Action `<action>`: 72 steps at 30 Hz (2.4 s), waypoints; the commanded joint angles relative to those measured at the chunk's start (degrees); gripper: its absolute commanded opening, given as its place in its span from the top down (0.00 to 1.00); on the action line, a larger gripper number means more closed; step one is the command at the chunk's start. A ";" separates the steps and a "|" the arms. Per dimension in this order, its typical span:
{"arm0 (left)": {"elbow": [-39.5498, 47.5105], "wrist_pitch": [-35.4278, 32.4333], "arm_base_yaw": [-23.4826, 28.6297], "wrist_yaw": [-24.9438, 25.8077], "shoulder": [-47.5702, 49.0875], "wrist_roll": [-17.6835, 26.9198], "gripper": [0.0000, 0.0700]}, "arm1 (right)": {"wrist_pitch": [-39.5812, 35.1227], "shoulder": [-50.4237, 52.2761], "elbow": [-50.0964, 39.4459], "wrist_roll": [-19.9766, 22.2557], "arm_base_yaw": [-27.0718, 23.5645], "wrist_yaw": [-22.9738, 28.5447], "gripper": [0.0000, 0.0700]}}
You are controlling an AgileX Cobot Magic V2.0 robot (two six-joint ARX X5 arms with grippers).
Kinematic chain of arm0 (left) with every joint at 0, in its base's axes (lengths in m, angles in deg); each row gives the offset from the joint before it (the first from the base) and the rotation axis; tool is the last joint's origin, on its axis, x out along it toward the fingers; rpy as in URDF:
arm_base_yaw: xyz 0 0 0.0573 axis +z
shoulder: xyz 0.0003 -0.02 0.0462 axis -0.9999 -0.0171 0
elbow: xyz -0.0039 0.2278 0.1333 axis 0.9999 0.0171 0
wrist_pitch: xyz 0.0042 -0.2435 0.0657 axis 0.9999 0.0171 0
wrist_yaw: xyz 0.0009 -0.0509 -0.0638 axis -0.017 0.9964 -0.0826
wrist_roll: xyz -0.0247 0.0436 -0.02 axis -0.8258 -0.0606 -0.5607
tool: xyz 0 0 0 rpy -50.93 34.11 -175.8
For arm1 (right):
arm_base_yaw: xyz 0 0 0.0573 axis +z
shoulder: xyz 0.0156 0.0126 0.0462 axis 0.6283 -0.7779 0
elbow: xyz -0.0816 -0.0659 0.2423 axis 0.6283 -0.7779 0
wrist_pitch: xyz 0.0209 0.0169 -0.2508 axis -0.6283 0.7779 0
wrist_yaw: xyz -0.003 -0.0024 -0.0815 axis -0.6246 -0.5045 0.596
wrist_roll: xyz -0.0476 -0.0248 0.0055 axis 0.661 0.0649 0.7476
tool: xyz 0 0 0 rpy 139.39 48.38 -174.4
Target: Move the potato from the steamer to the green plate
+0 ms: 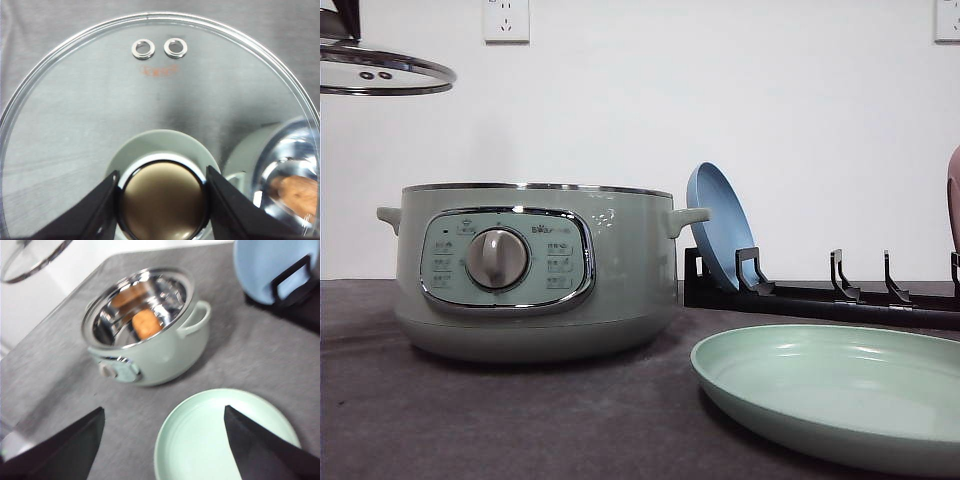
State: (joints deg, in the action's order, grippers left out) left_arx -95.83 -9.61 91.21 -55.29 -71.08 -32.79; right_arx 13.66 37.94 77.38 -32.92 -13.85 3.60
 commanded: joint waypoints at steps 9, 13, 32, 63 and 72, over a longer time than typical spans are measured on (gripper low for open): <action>-2.51 -1.52 0.23 0.35 0.27 0.18 0.99 | -0.56 -19.59 8.93 4.92 0.85 -6.77 0.32; -2.51 -1.46 0.28 0.35 0.24 0.26 0.99 | 0.20 -31.19 17.39 8.80 2.08 -6.90 0.32; -2.51 -1.13 0.49 0.35 0.24 0.26 0.99 | 19.00 -83.68 71.56 20.81 12.05 -3.32 0.32; -0.31 -0.94 0.47 0.37 0.24 0.26 0.99 | 12.91 -104.33 83.00 32.28 15.83 5.37 0.11; 1.68 -2.07 0.68 0.37 0.22 0.52 0.99 | 12.41 -106.76 82.99 32.16 15.69 5.42 0.11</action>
State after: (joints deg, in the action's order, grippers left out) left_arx -92.64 -9.84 91.58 -55.14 -71.08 -32.72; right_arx 26.47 -66.75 158.72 -1.18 1.47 9.21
